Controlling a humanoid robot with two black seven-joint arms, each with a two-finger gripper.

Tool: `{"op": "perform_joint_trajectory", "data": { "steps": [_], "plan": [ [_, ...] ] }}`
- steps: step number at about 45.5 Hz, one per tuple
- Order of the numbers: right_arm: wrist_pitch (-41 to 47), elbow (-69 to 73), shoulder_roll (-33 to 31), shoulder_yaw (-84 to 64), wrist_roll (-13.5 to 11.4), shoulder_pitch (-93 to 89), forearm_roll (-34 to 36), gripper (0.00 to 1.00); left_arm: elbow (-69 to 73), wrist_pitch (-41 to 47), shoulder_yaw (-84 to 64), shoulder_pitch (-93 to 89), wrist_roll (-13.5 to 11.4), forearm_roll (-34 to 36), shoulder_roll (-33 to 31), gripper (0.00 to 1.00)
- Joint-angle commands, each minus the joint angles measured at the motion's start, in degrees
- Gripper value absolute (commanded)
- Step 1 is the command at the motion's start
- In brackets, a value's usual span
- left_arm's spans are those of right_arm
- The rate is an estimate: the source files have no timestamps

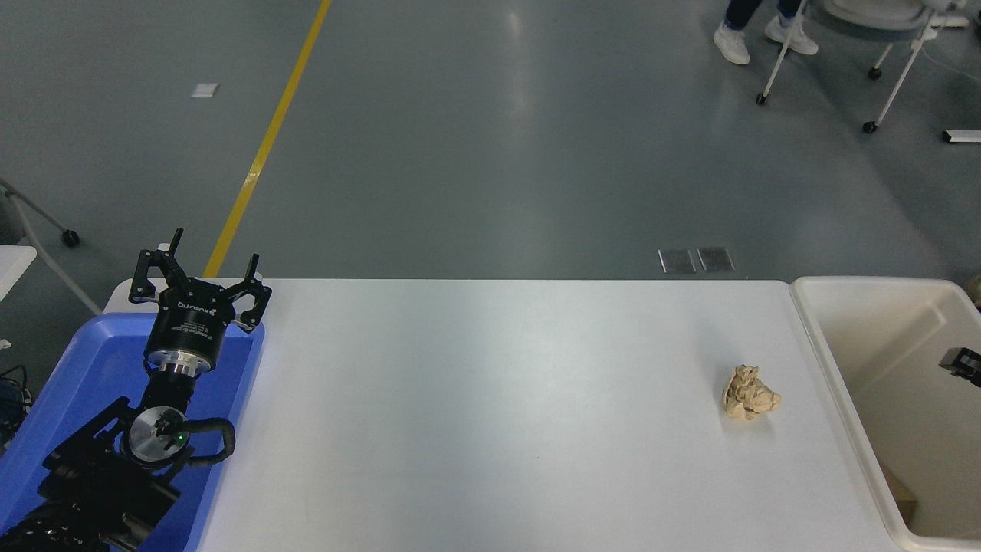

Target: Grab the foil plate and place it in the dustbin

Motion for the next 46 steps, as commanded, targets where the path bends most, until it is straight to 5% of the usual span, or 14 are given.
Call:
{"op": "perform_joint_trajectory", "data": {
  "steps": [1, 10, 21, 35, 46],
  "plan": [
    [8.5, 27.2, 0.1, -24.3, 0.1, 34.9, 0.8, 1.0, 0.1, 0.0, 0.0, 0.0, 0.0, 0.0, 0.0, 1.0],
    [30.3, 36.6, 7.7, -24.8, 0.0, 47.7, 13.6, 1.0, 0.1, 0.0, 0.0, 0.1, 0.0, 0.0, 0.0, 1.0],
    [30.8, 45.3, 17.2, -25.1, -0.1, 56.2, 34.4, 1.0, 0.1, 0.2, 0.0, 0.1, -0.1, -0.2, 0.0, 1.0],
    [30.8, 43.4, 28.0, -25.4, 0.0, 58.3, 40.4, 1.0, 0.1, 0.2, 0.0, 0.2, -0.2, -0.2, 0.0, 1.0],
    [30.8, 42.1, 28.1, -26.6, 0.2, 58.3, 40.1, 1.0, 0.1, 0.2, 0.0, 0.2, -0.2, -0.2, 0.0, 1.0]
  ]
}}
